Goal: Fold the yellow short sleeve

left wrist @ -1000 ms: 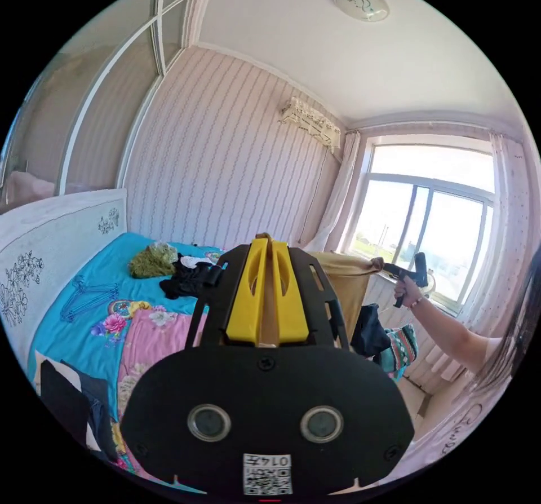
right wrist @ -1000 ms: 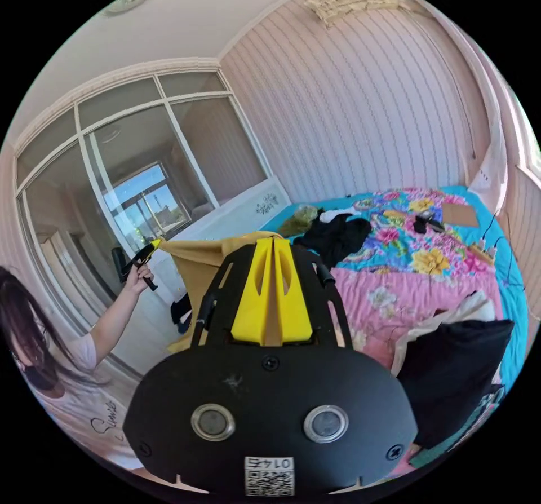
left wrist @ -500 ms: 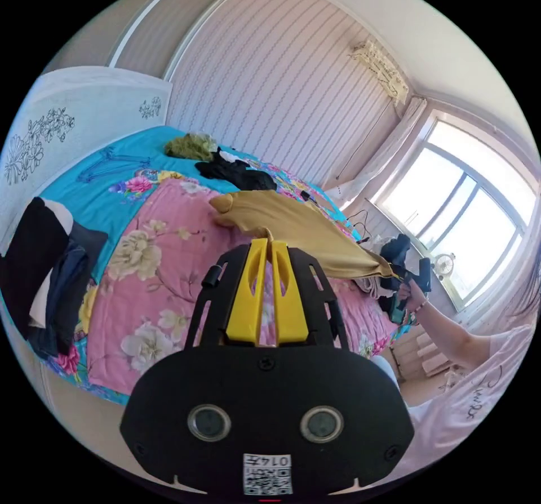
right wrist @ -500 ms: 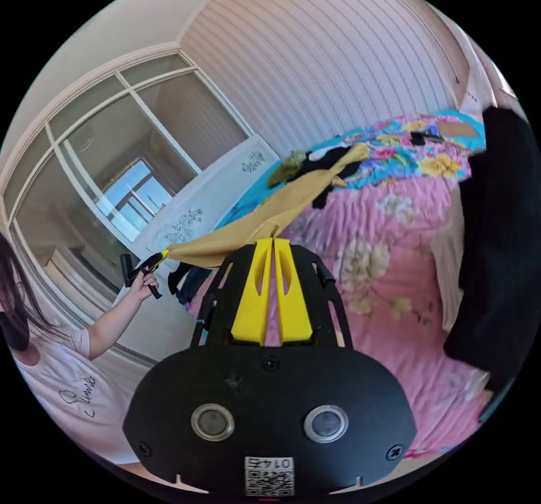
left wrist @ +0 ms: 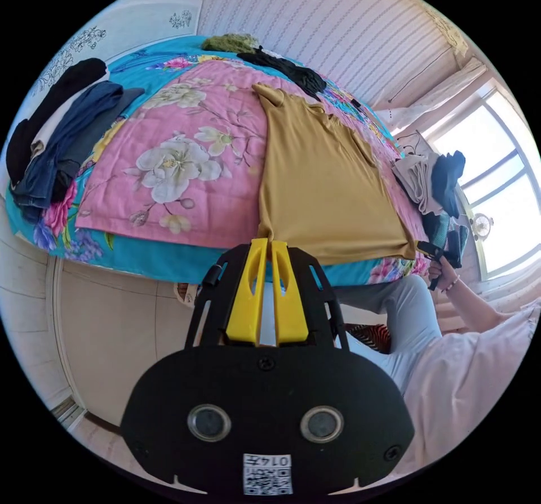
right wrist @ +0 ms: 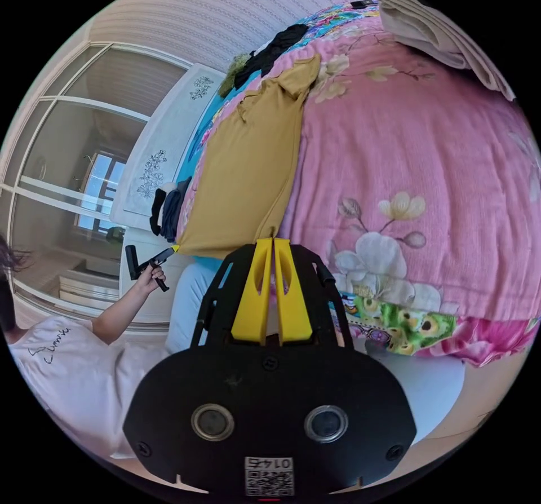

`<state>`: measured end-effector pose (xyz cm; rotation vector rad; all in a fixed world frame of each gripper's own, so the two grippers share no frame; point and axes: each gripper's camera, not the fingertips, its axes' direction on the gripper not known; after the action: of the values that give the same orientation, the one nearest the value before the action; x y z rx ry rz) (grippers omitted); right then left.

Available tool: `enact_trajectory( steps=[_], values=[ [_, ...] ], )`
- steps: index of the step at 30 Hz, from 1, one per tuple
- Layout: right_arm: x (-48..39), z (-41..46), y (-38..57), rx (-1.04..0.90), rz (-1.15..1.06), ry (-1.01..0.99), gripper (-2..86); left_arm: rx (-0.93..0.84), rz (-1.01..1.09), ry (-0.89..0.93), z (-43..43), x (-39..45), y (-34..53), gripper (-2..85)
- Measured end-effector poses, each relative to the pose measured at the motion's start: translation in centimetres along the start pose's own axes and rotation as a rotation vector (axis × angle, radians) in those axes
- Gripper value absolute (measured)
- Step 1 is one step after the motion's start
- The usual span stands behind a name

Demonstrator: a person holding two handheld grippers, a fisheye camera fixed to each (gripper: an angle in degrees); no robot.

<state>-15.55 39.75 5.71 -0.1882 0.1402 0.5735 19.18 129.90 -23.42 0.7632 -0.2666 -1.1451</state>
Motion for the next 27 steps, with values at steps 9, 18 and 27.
enact_trajectory(
  steps=[9,18,27],
  values=[
    [-0.4,2.2,1.3,-0.076,-0.008,0.042,0.9,-0.037,0.031,-0.047,4.3,0.9,1.5,-0.9],
    [-3.5,4.7,1.7,-0.007,-0.02,0.315,9.8,-0.035,0.031,-0.051,9.0,2.3,0.3,-0.9],
    [-1.2,6.0,0.9,-0.165,0.041,0.33,0.9,-0.102,0.091,-0.091,11.6,4.0,1.6,-1.0]
  ],
)
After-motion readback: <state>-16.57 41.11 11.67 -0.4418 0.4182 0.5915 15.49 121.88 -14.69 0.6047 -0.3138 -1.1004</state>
